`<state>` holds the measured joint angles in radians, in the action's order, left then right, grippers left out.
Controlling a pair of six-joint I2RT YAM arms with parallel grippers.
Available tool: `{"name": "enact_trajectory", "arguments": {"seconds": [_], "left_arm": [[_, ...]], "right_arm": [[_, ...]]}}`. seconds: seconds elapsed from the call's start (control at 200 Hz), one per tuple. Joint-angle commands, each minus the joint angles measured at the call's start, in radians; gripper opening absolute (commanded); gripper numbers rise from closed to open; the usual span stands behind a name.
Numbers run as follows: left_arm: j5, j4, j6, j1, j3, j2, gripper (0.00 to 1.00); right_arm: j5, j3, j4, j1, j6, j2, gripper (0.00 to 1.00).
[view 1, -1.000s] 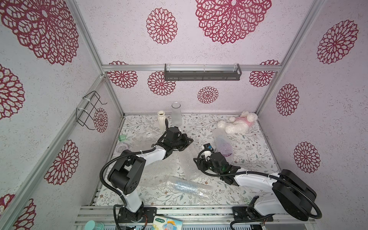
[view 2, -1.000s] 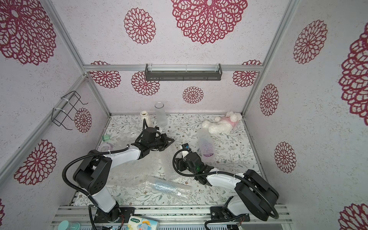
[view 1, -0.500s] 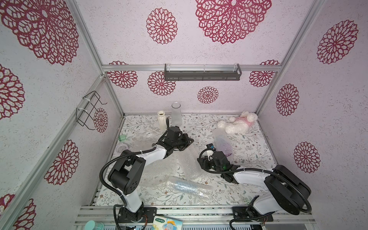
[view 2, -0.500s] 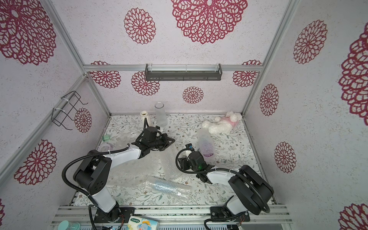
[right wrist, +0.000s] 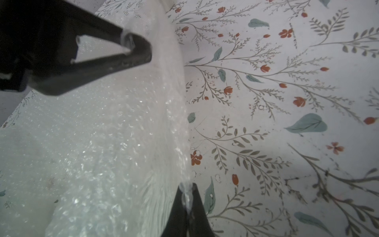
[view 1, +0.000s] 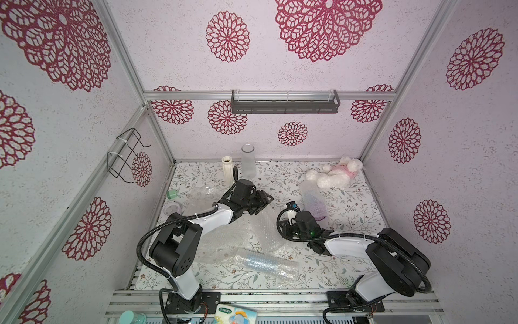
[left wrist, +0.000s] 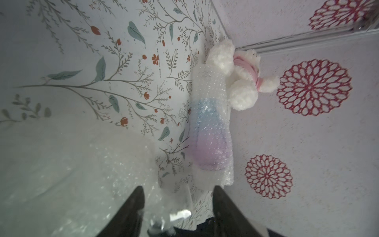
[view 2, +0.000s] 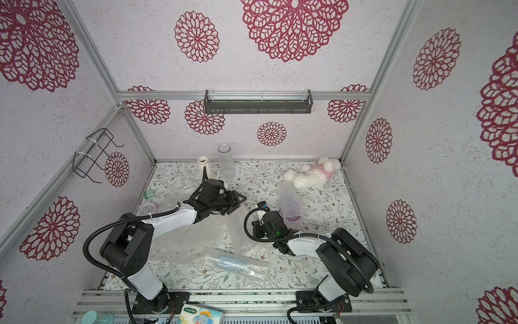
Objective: Unwrap the vase from the bubble wrap
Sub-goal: Unwrap the bubble wrap at the center of the board.
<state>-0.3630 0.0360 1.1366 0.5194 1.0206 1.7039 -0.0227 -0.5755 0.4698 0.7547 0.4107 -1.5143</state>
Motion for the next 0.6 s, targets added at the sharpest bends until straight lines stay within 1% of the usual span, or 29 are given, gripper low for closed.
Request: {"name": "enact_trajectory", "arguments": {"seconds": [0.0,0.07,0.195,0.295,0.38,0.5,0.595], "left_arm": [[0.032,-0.075,-0.048,-0.021,-0.021,-0.079,0.73],[0.052,-0.126,-0.081,-0.023,-0.025,-0.106,0.77],[0.082,-0.204,-0.122,-0.021,-0.036,-0.134,0.76],[0.095,-0.211,-0.118,-0.014,-0.07,-0.15,0.75],[0.112,-0.215,-0.123,0.001,-0.085,-0.155,0.72],[0.131,-0.239,-0.141,0.024,-0.073,-0.143,0.68],[0.152,-0.274,-0.159,0.04,-0.056,-0.126,0.67]], "right_arm": [[0.055,-0.04,-0.011,-0.012,0.0,0.047,0.0],[0.059,-0.038,-0.004,-0.014,0.015,0.06,0.0],[0.084,-0.042,-0.005,-0.015,0.042,0.095,0.0],[0.112,-0.046,-0.008,-0.018,0.068,0.125,0.0],[0.131,-0.048,-0.011,-0.021,0.09,0.141,0.0],[0.156,-0.043,-0.02,-0.025,0.109,0.175,0.0],[0.171,-0.037,-0.029,-0.029,0.114,0.212,0.0]]}}
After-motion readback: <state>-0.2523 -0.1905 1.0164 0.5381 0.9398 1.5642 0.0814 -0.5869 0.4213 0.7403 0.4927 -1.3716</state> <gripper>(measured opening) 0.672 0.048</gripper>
